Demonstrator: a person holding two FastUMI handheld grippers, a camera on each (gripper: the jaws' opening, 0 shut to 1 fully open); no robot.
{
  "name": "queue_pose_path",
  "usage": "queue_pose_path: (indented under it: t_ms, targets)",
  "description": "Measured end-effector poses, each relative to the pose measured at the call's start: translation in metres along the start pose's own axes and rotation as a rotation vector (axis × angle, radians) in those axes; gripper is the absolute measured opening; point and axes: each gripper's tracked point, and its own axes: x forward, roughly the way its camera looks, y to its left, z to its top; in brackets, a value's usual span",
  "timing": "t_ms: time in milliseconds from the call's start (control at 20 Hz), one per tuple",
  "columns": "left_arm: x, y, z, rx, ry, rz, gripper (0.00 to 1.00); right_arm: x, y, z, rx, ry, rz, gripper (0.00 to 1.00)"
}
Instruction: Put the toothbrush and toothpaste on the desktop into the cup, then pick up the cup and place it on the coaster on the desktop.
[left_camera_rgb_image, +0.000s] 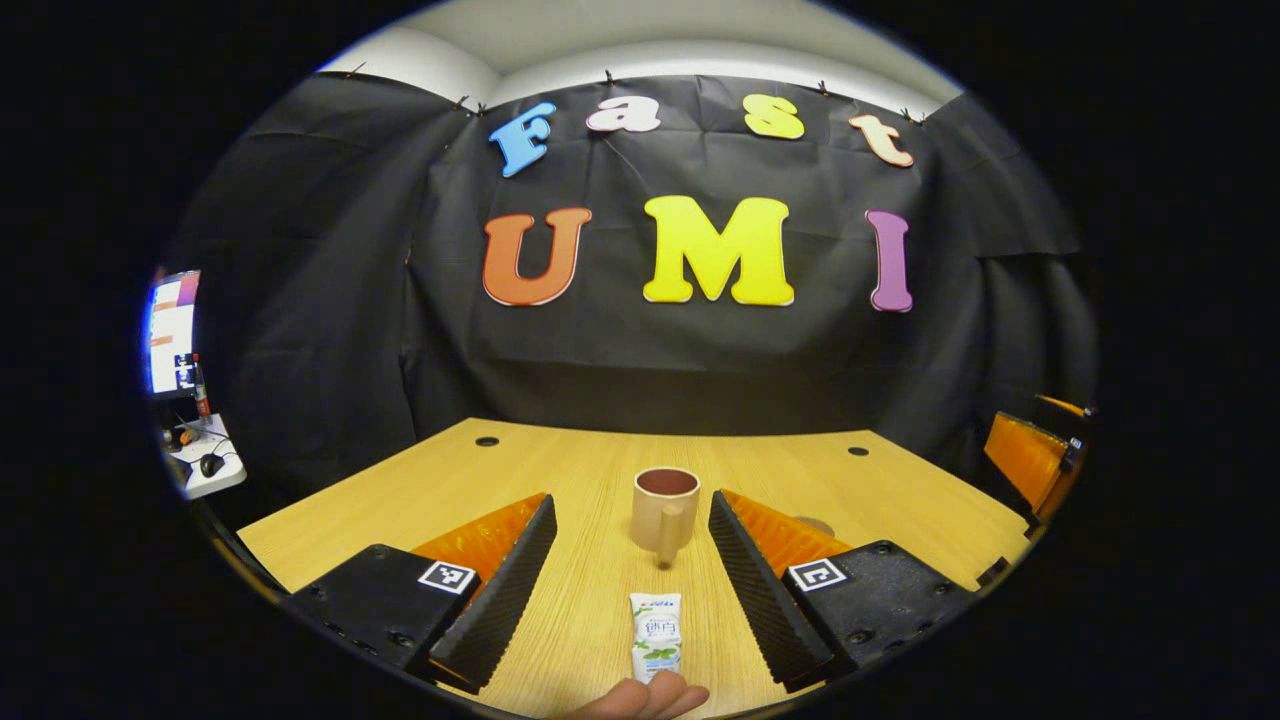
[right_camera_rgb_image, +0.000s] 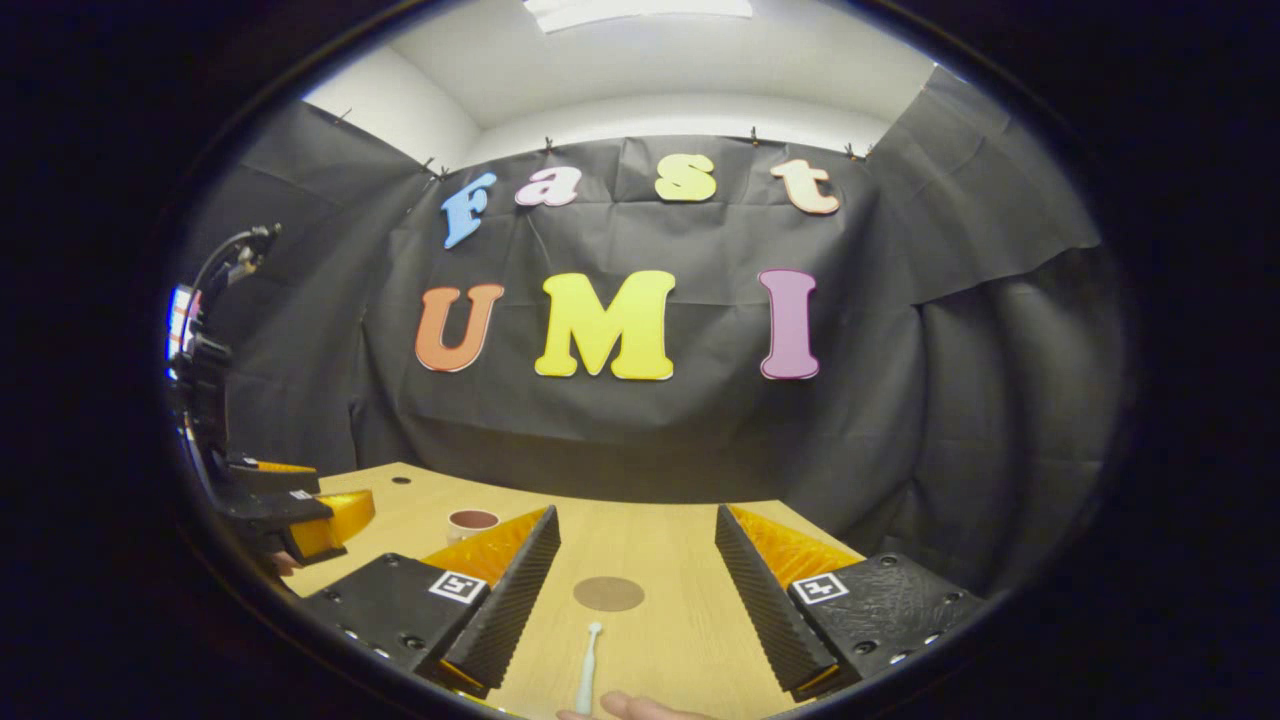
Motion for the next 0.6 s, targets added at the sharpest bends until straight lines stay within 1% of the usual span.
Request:
queue_pose_path:
  t_ms: [150, 250, 450, 600]
  targets:
    - [0.008, -0.007, -0.047, 0.001, 0.142, -0.033, 0.98, 0.002, -0.005, -0.019, -0.021, 0.037, -0.017, 0.95]
    - [0.008, -0.005, -0.076, 0.022, 0.239, -0.033, 0.98, 0.003, -0.007, -0.035, -0.022, 0.073, -0.025, 0.96]
    - [0.007, -0.009, -0.112, 0.003, 0.36, -0.059, 0.98, 0.002, -0.005, -0.066, -0.035, 0.147, -0.016, 0.95]
    - [0.003, -0.01, -0.137, 0.019, 0.447, -0.067, 0.98, -0.001, -0.003, -0.083, -0.042, 0.187, -0.006, 0.95]
